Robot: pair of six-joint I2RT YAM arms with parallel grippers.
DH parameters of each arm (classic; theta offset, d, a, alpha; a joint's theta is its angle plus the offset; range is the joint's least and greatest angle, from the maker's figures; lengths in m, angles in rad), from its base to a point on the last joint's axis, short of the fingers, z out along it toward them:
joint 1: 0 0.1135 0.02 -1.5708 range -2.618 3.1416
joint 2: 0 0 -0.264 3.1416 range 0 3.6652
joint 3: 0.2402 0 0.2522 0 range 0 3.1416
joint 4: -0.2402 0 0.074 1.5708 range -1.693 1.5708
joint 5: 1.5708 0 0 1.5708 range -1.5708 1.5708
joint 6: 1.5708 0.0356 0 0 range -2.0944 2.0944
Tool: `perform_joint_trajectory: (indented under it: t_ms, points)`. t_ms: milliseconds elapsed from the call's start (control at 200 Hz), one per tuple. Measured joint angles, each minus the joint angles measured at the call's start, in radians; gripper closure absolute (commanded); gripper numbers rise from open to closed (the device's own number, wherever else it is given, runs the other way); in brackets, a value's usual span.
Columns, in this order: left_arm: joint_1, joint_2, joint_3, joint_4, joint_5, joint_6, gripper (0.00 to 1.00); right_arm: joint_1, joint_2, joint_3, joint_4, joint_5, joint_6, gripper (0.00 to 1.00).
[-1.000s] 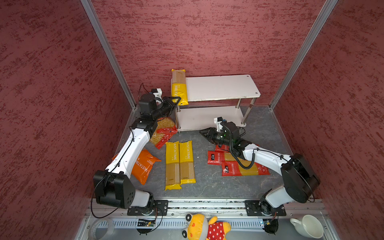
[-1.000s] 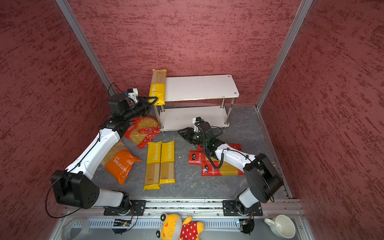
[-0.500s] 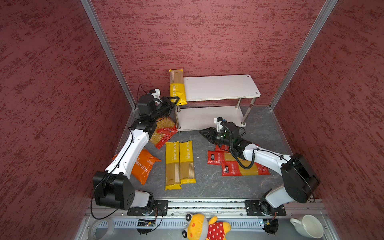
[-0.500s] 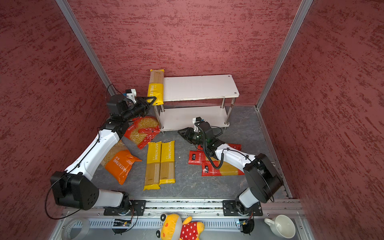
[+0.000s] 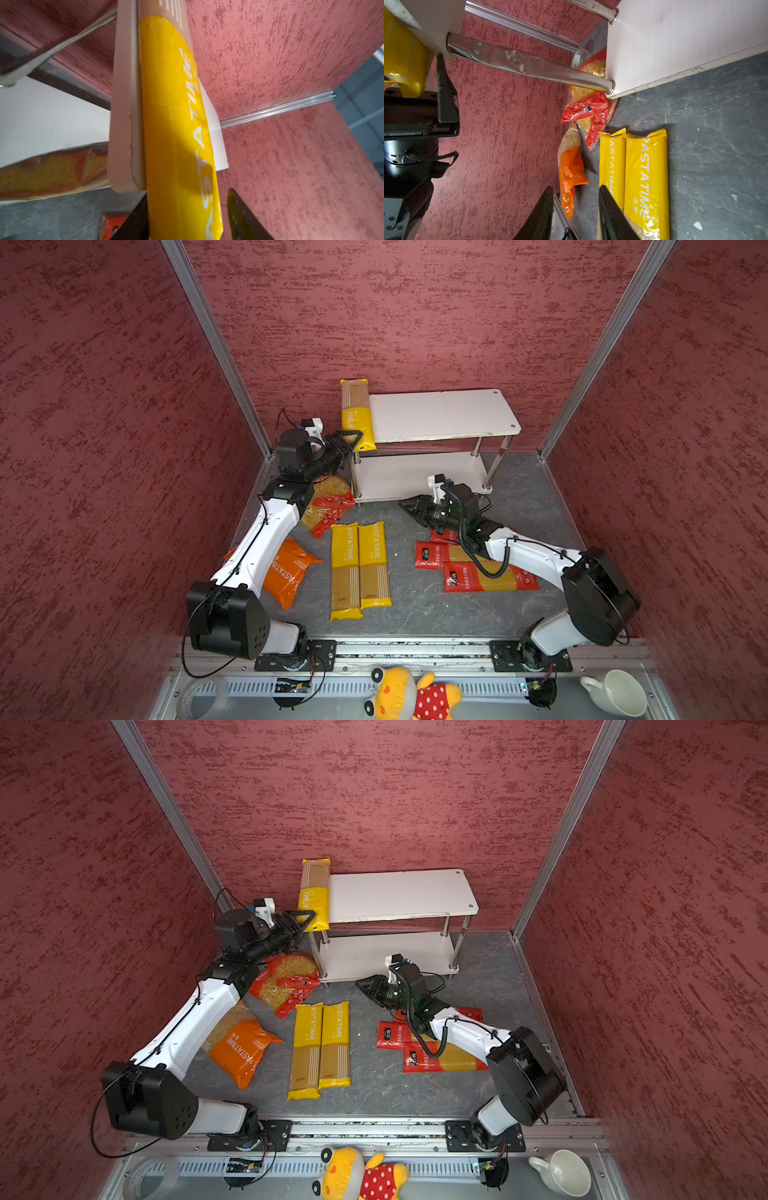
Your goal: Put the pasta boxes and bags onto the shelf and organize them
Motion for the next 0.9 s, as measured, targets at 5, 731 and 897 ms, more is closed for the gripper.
perform_joint_trajectory:
  t_ms: [5, 731, 897]
  points:
    - [0.000, 0.000, 0.000, -0.002, 0.000, 0.000, 0.32, 0.000, 0.000, 0.000, 0.000, 0.000, 0.000, 0.62]
    - [0.082, -0.402, -0.365, -0.427, -0.114, 0.331, 0.30, 0.087, 0.175, 0.037, -0.163, -0.004, -0.064, 0.60]
    - [-0.118, -0.366, -0.558, -0.429, -0.201, 0.334, 0.30, 0.130, 0.203, 0.036, -0.216, -0.008, -0.071, 0.60]
